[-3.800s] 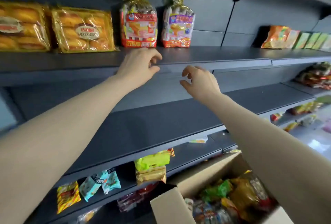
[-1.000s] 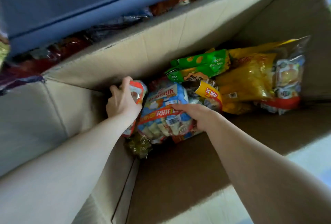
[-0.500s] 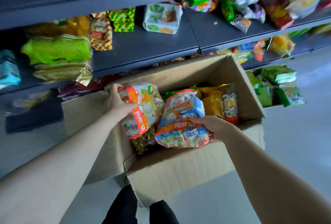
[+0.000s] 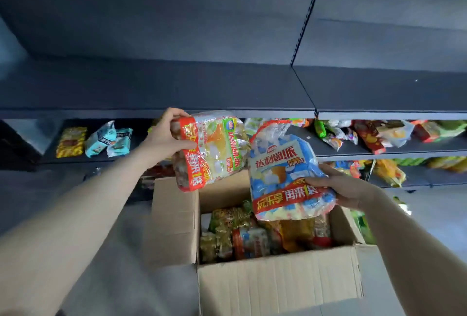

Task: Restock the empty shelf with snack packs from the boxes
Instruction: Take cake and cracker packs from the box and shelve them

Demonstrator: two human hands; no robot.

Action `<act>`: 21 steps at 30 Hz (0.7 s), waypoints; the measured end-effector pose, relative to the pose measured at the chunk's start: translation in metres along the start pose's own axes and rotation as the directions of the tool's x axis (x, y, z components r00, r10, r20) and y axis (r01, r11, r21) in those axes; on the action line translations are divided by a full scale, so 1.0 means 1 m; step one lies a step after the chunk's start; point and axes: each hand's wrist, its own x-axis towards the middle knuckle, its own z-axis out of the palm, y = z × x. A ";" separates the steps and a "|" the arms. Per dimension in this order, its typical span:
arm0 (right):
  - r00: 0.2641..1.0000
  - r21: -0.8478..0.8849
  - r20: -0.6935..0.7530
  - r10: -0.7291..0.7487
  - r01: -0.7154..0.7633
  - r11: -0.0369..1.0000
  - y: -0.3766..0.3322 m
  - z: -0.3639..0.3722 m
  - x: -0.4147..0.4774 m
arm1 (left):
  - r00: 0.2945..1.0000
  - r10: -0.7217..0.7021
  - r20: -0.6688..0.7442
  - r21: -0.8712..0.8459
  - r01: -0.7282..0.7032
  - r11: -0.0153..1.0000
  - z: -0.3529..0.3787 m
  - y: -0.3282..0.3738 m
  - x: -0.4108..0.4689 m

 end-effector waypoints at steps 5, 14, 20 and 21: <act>0.988 -0.080 0.024 -0.156 0.157 0.984 -0.079 0.014 -0.044 | 0.986 0.101 -0.132 -0.090 -0.114 0.989 -0.074 0.061 -0.021; 0.884 -0.006 0.016 -0.467 0.467 0.884 -0.201 0.069 -0.092 | 0.886 0.061 -0.459 -0.391 -0.263 0.882 -0.177 0.129 -0.033; 0.791 0.058 0.000 -0.612 0.611 0.790 -0.267 0.085 -0.108 | 0.825 -0.048 -0.563 -0.623 -0.385 0.681 -0.208 0.161 -0.022; 0.783 0.080 -0.016 -0.622 0.621 0.780 -0.277 0.086 -0.109 | 0.819 -0.066 -0.570 -0.654 -0.404 0.640 -0.211 0.169 -0.019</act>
